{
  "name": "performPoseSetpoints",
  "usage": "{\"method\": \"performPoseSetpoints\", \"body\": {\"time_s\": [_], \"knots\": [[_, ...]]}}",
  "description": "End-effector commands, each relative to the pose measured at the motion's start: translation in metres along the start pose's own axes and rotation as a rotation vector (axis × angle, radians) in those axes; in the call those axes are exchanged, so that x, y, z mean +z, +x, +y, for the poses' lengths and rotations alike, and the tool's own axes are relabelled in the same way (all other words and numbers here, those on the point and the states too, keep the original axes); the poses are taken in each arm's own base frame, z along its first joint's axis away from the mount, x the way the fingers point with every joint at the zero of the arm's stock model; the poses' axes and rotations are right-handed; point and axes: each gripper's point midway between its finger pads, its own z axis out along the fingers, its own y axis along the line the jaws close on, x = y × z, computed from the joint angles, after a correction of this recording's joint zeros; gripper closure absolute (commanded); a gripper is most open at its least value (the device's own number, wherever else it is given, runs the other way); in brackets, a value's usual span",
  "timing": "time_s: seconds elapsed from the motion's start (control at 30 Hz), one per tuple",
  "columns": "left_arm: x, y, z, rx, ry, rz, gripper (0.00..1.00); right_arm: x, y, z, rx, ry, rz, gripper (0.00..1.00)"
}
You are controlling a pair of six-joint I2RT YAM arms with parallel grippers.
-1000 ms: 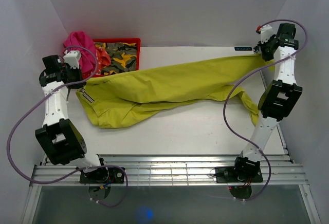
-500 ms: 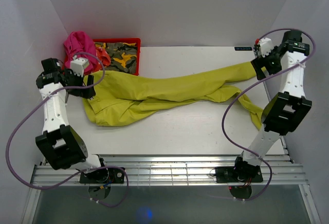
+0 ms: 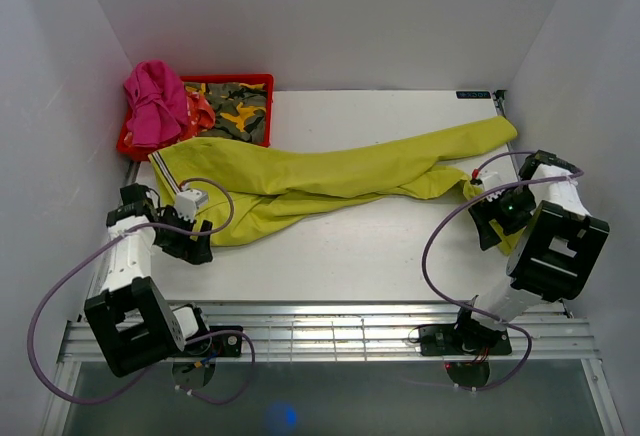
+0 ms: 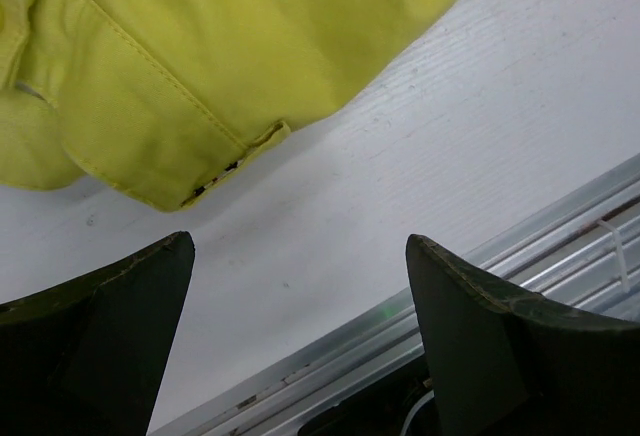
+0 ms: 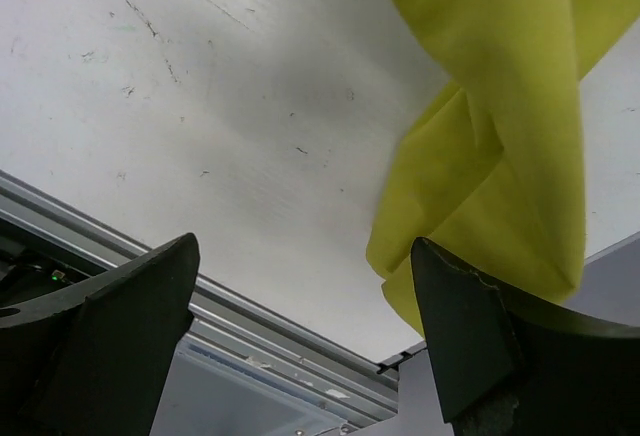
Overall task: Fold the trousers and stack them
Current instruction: Flatten the trousers out
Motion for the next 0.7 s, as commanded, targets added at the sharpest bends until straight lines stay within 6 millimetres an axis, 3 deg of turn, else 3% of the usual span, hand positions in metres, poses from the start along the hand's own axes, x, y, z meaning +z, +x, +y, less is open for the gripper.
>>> {"method": "performPoseSetpoints", "body": {"time_s": [0.0, 0.07, 0.17, 0.27, 0.3, 0.37, 0.43, 0.47, 0.5, 0.53, 0.67], "knots": [[-0.001, -0.028, 0.024, 0.110, -0.116, -0.131, 0.02, 0.001, -0.013, -0.024, -0.023, 0.148, -0.073, 0.09], [0.005, -0.028, 0.028, 0.115, -0.126, -0.143, 0.02, 0.006, -0.014, -0.034, -0.014, 0.189, -0.086, 0.09], [0.017, -0.033, 0.034, 0.128, -0.118, -0.131, 0.02, 0.015, -0.012, -0.043, 0.005, 0.213, -0.070, 0.01], [0.027, -0.039, 0.041, 0.130, -0.117, -0.131, 0.02, 0.012, -0.018, -0.055, 0.011, 0.245, -0.076, 0.22], [0.030, -0.045, 0.043, 0.143, -0.121, -0.142, 0.02, 0.012, -0.019, -0.058, 0.015, 0.248, -0.074, 0.34], [0.037, -0.045, 0.045, 0.146, -0.123, -0.126, 0.02, 0.008, -0.022, -0.063, 0.016, 0.256, -0.075, 0.44], [0.046, -0.045, 0.044, 0.156, -0.114, -0.109, 0.05, 0.003, -0.025, -0.065, 0.016, 0.254, -0.074, 0.60], [0.047, -0.045, 0.045, 0.157, -0.112, -0.104, 0.10, 0.002, -0.026, -0.065, 0.015, 0.250, -0.071, 0.66], [0.048, -0.044, 0.045, 0.154, -0.103, -0.092, 0.29, -0.001, -0.026, -0.066, 0.013, 0.250, -0.072, 0.81], [0.048, -0.043, 0.045, 0.150, -0.098, -0.081, 0.41, -0.004, -0.025, -0.063, 0.005, 0.240, -0.064, 0.90], [0.033, -0.047, 0.044, 0.187, -0.092, -0.051, 0.86, -0.033, -0.024, -0.062, -0.051, 0.257, -0.067, 0.92]]}}
